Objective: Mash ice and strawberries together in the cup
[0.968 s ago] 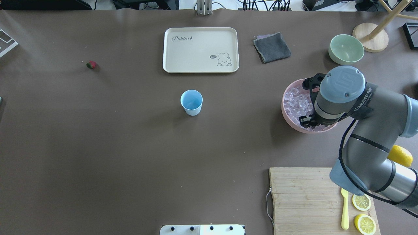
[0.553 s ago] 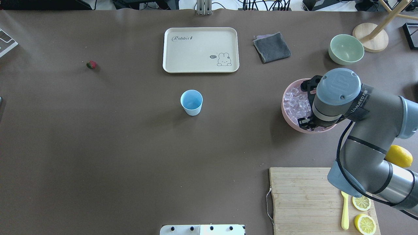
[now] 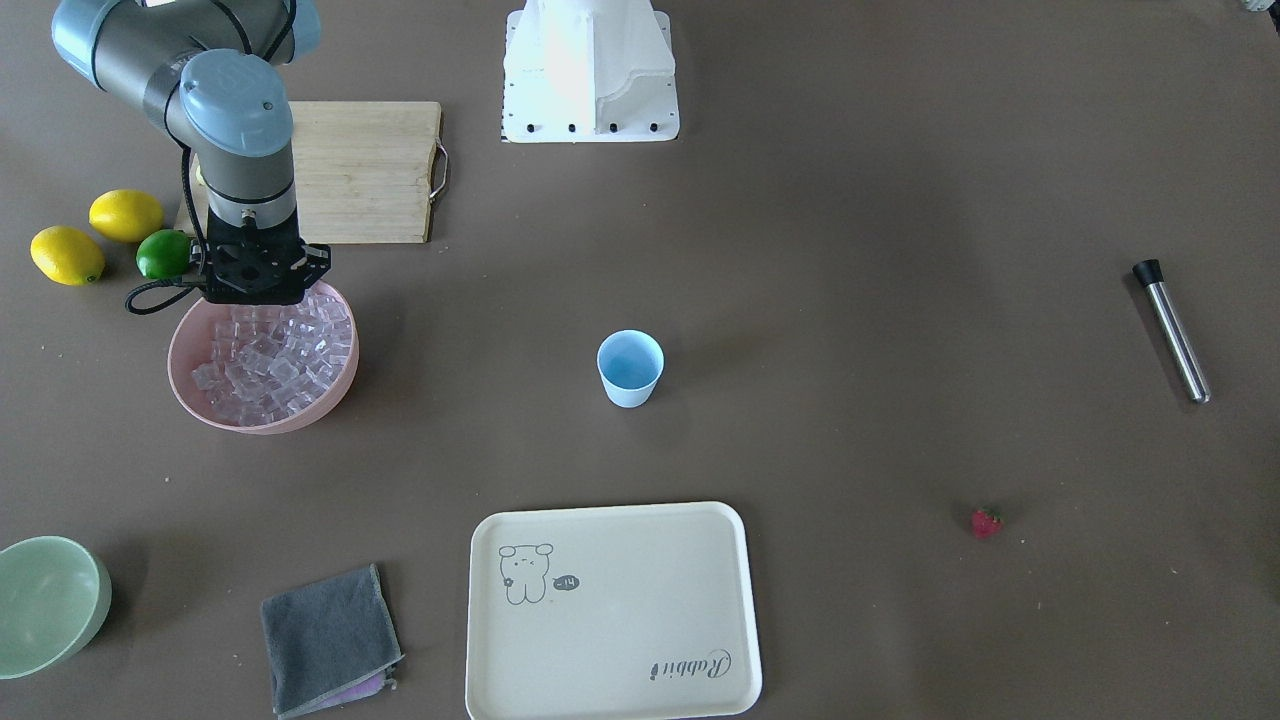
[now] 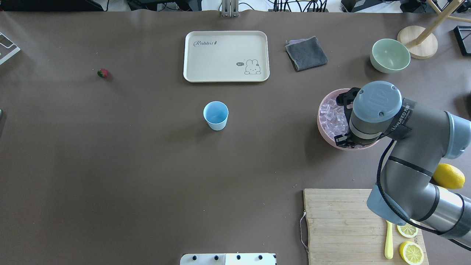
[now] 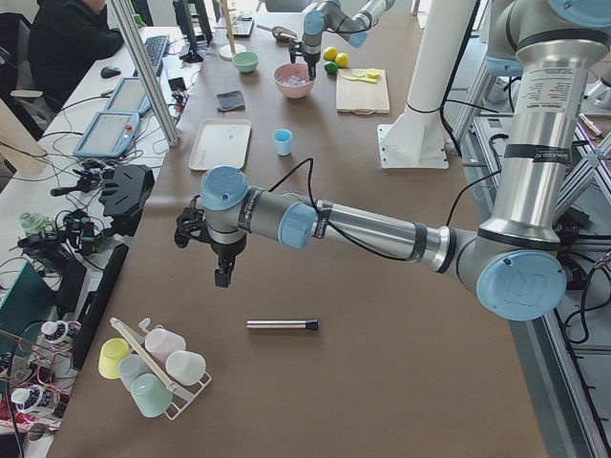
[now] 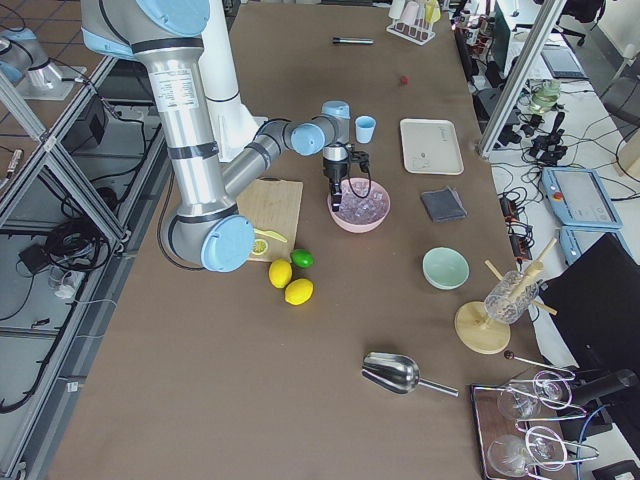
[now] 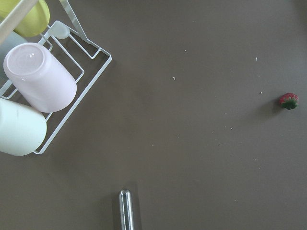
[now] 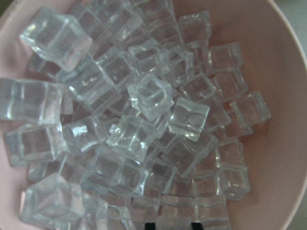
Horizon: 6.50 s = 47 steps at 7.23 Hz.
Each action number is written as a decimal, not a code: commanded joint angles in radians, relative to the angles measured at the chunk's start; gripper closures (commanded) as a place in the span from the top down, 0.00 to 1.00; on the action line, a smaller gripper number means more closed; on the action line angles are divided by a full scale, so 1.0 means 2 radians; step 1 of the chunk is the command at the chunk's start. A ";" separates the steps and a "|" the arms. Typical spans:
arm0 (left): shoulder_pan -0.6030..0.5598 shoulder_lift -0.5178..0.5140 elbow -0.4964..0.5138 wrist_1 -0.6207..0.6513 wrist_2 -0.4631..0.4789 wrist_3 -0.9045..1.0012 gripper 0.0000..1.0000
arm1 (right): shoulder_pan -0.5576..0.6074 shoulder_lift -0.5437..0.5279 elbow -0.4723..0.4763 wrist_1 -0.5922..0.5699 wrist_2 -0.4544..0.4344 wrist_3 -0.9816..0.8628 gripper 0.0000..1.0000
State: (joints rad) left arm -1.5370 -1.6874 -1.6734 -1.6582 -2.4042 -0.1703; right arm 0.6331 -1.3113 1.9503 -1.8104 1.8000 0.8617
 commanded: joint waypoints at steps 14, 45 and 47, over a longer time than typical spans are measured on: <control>0.000 0.005 0.001 -0.002 0.001 0.000 0.98 | -0.031 0.314 -0.273 0.295 -0.061 0.236 0.00; 0.005 0.005 0.000 -0.005 0.004 0.001 0.98 | 0.038 -0.036 0.014 0.062 0.000 -0.074 1.00; 0.005 0.005 -0.001 -0.005 0.003 0.001 0.98 | 0.037 -0.040 0.011 0.062 -0.006 -0.068 0.99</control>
State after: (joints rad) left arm -1.5283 -1.6784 -1.6740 -1.6690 -2.3971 -0.1688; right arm 0.7088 -1.3850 1.9778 -1.6865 1.7952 0.7216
